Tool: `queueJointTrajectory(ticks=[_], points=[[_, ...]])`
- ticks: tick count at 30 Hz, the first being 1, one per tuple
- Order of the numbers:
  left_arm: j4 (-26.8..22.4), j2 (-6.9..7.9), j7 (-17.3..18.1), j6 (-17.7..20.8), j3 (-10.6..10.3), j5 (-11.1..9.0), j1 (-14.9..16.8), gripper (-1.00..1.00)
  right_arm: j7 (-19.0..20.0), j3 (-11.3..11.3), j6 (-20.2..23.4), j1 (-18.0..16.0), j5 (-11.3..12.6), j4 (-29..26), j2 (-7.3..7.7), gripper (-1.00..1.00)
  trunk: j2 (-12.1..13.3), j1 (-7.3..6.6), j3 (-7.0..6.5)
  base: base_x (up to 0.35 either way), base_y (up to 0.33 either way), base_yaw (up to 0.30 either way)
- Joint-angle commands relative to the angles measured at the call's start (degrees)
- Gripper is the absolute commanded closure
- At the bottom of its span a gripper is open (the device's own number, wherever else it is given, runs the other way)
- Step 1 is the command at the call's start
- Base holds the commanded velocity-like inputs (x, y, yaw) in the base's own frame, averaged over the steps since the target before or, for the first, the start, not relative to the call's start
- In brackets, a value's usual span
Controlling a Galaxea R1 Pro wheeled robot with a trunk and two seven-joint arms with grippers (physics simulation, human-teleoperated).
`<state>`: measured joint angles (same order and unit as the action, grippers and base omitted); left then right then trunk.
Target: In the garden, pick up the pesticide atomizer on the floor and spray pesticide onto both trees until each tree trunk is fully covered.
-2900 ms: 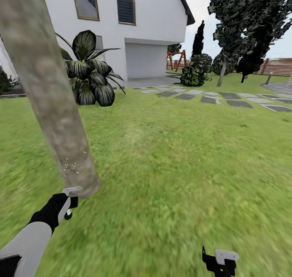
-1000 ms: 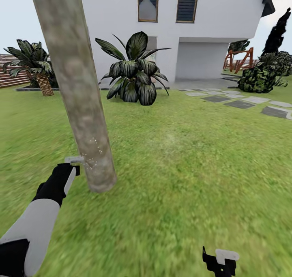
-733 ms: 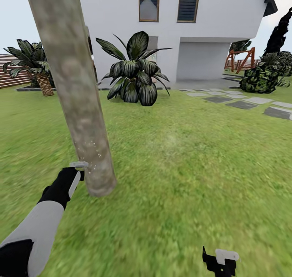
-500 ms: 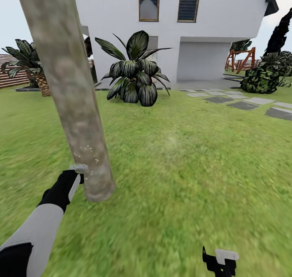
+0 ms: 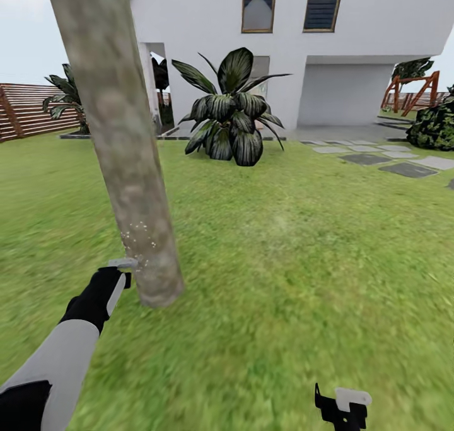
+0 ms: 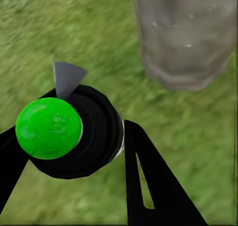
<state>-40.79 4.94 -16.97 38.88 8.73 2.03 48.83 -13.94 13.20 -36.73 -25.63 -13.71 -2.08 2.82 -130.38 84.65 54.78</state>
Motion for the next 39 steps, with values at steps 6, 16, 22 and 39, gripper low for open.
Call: queueJointTrajectory(ticks=[6, 16, 22, 39], points=[[0.1, -0.16, -0.2, 0.4, 0.1, 0.3, 0.0, 1.0, -0.3, 0.3, -0.1, 0.0, -0.6, 0.1, 0.0, -1.0, 0.0, -0.01, 0.05, 0.176, -0.233, 0.006], [0.1, 0.06, -0.5, 0.0, 0.1, 0.2, -3.0, 1.0, -0.3, 0.3, -0.1, 0.0, -0.6, 0.1, 0.0, -1.0, 0.0, -0.01, 0.05, 0.261, -0.163, 0.03], [0.1, -0.11, -0.4, 0.0, 0.1, -0.2, -3.6, 1.0, -0.3, 0.2, -0.1, 0.0, -0.6, 0.1, 0.0, -1.0, 0.0, -0.01, 0.05, 0.175, -0.227, 0.265], [0.1, -2.24, -0.4, -0.4, 0.6, -0.1, -7.7, 1.0, -0.4, 0.3, -0.1, 0.0, -0.6, 0.1, 0.0, -1.0, 0.0, -0.01, 0.05, 0.157, -0.237, 0.075]])
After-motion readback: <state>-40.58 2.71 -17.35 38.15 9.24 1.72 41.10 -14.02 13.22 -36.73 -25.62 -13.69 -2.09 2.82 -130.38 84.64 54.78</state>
